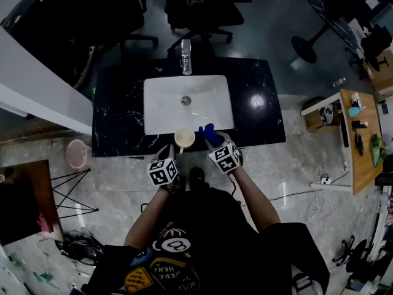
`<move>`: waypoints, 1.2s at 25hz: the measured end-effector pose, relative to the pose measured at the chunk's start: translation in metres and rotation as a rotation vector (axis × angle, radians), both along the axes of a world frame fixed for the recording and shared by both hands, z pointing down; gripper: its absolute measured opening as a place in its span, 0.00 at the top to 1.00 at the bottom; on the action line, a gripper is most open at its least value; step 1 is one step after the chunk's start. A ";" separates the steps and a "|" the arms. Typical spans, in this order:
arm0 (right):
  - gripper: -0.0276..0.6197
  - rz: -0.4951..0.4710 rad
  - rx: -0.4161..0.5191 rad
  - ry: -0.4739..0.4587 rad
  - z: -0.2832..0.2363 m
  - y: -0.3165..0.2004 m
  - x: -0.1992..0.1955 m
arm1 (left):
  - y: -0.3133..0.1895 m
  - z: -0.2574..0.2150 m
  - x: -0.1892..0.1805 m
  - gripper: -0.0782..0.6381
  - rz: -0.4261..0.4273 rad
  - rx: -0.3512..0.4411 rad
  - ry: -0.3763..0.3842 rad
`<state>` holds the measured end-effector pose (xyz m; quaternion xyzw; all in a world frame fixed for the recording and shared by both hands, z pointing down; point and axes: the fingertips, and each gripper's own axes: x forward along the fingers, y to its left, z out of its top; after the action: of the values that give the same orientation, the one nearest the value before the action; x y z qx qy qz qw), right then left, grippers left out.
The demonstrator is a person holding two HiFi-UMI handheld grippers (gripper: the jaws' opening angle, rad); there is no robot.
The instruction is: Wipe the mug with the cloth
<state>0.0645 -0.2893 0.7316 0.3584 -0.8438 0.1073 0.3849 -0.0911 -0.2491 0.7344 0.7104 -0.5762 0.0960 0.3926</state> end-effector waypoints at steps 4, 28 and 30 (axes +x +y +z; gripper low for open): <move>0.78 0.101 -0.068 -0.001 0.039 -0.002 0.012 | 0.003 -0.003 -0.010 0.89 -0.027 0.005 -0.005; 0.95 0.337 0.280 -0.493 -0.159 0.040 0.028 | 0.018 -0.189 -0.007 0.89 0.167 0.552 -0.287; 0.95 0.343 0.289 -0.498 -0.165 0.038 0.030 | 0.017 -0.191 -0.010 0.89 0.163 0.546 -0.295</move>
<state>0.0945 -0.2514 0.5669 0.5088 -0.8458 0.1341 0.0882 -0.1014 -0.2321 0.5438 0.8118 -0.5725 0.0709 0.0905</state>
